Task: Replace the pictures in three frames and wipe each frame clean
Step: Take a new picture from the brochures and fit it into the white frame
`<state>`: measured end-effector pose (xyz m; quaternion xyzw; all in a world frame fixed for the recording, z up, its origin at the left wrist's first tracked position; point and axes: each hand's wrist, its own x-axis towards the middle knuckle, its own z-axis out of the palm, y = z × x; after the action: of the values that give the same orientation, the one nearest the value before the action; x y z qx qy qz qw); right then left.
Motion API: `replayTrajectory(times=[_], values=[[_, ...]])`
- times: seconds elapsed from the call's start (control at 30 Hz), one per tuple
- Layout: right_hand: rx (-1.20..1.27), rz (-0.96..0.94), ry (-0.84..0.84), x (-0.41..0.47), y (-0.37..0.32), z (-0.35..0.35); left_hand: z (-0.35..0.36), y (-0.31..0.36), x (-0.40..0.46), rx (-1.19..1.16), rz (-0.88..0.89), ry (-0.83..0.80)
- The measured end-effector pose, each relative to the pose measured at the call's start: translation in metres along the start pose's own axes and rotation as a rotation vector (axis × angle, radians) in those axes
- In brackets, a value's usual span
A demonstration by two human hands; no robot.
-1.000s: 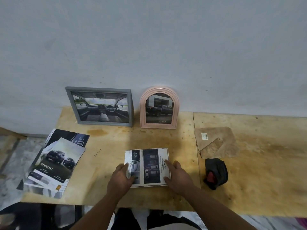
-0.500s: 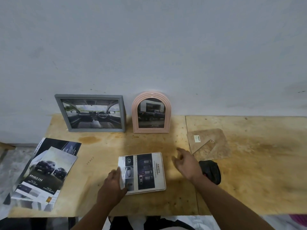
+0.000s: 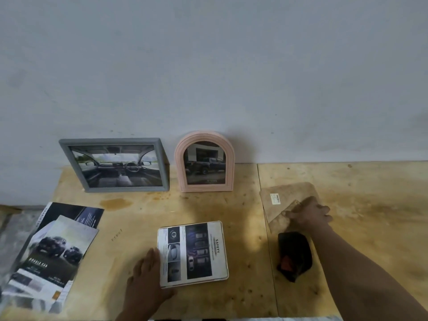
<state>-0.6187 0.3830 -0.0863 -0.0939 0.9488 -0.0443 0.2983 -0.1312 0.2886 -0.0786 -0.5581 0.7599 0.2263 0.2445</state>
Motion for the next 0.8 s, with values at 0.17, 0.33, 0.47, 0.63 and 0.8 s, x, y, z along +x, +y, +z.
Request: replayTrajectory(times=[0.17,0.33,0.47,0.63,0.8], values=[[0.042,0.029,0.022,0.0023,0.0010,-0.0035,-0.0091,0.0057,-0.0028,0.058,0.000,-0.042],[-0.003,0.082,0.046,0.0034,-0.0036,-0.0042,-0.0089,0.0056,-0.0021,0.054,0.002,-0.043],[0.018,0.106,0.046,0.0063,-0.0051,-0.0029,-0.0097,0.0066,-0.0031,0.077,-0.008,-0.055],[-0.006,0.137,0.055,0.0018,-0.0046,-0.0055,-0.0074,0.0037,-0.0046,0.060,-0.008,-0.029],[-0.049,0.140,0.037,0.0037,-0.0026,-0.0096,-0.0003,0.0008,-0.0017,0.046,0.011,0.008]])
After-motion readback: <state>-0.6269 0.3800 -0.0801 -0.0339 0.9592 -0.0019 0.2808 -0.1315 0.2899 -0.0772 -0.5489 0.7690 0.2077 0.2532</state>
